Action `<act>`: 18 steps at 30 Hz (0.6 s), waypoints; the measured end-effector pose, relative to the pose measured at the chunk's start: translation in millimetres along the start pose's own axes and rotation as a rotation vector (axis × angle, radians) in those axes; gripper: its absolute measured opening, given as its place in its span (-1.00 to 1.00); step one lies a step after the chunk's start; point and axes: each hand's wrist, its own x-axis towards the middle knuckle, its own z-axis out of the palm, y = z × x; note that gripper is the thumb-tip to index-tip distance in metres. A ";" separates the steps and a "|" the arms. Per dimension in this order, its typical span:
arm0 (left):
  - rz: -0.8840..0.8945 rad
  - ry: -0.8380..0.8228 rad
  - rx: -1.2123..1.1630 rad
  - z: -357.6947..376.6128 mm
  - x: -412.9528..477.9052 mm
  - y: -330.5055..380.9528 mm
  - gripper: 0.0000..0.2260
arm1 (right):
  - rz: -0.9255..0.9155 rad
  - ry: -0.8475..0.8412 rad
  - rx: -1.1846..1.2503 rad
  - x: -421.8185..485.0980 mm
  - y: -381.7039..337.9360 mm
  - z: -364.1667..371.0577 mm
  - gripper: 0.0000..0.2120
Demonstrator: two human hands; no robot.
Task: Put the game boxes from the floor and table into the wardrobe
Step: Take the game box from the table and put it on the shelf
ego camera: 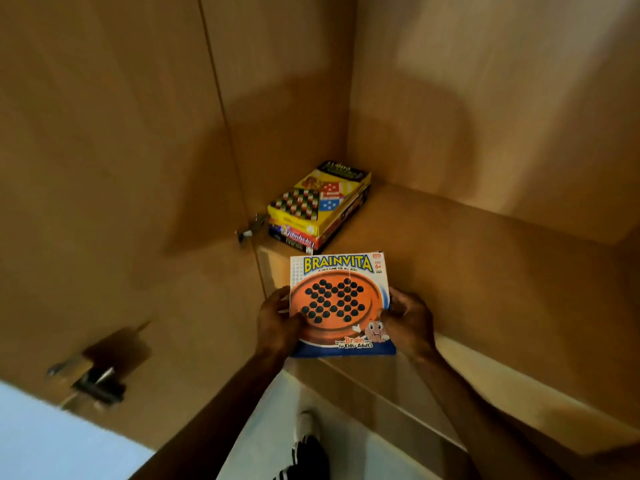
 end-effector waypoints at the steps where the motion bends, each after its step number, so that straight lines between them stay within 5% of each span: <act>1: 0.026 0.003 0.023 5.8 25.9 11.5 -0.46 | -0.017 0.001 0.019 26.8 -4.4 5.5 -0.59; 8: 0.264 -0.018 0.191 42.8 172.4 93.8 -0.60 | -0.005 0.094 0.126 166.8 -71.8 14.8 -0.65; 12: 0.363 -0.177 0.298 61.9 225.3 126.0 -0.72 | -0.009 0.101 0.151 221.3 -86.9 17.6 -0.65; 18: 0.414 -0.430 0.679 58.5 274.4 130.2 -0.31 | -0.078 0.056 0.095 261.4 -87.4 22.5 -0.72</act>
